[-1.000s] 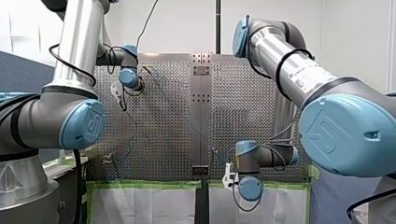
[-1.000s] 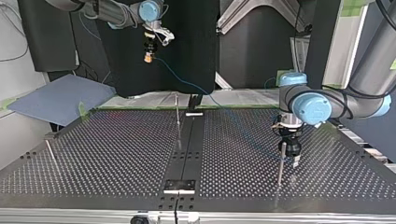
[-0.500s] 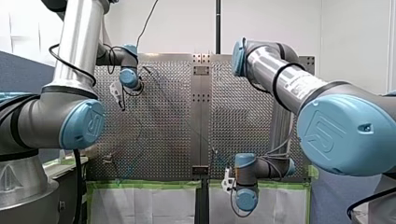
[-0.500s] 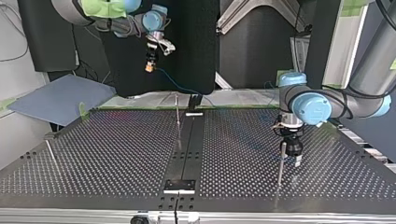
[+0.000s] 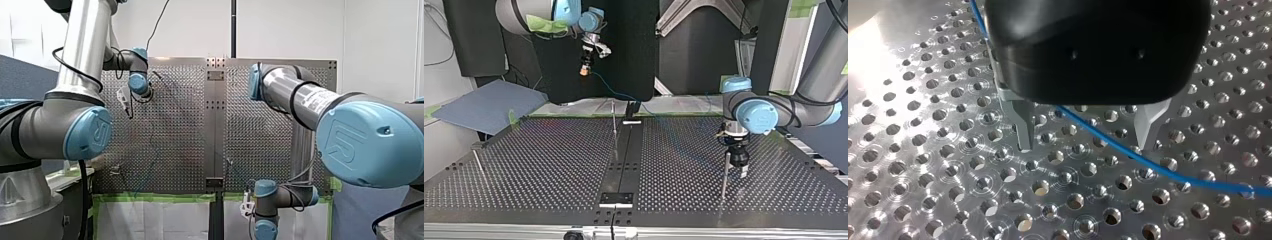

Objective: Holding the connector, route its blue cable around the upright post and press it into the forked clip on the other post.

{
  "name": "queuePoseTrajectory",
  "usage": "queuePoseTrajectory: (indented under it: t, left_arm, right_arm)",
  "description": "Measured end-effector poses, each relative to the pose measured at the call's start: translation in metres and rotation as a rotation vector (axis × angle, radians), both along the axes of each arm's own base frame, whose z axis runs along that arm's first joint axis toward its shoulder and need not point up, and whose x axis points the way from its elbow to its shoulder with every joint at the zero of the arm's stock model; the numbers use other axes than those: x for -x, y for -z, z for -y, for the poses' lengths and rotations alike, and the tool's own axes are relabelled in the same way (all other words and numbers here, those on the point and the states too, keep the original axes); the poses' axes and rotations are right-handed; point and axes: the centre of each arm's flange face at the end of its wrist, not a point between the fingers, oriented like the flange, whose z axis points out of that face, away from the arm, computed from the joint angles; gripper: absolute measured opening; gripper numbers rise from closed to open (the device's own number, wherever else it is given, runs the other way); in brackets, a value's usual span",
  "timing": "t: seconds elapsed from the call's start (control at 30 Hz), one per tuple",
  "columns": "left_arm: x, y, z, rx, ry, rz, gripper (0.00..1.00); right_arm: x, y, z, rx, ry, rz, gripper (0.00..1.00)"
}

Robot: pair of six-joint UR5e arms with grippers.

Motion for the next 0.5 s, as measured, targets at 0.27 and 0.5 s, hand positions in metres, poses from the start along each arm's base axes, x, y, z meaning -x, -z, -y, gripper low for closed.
queuePoseTrajectory:
  t: [0.27, 0.5]
  left_arm:
    - [0.001, 0.000, 0.001, -0.001, 0.001, -0.004, 1.00]
    - [0.001, 0.000, 0.001, -0.007, -0.013, -0.007, 1.00]
  right_arm:
    - [0.011, 0.034, -0.017, -0.020, -0.010, -0.026, 0.00]
    - [0.016, 0.060, -0.030, -0.038, -0.042, -0.060, 0.00]
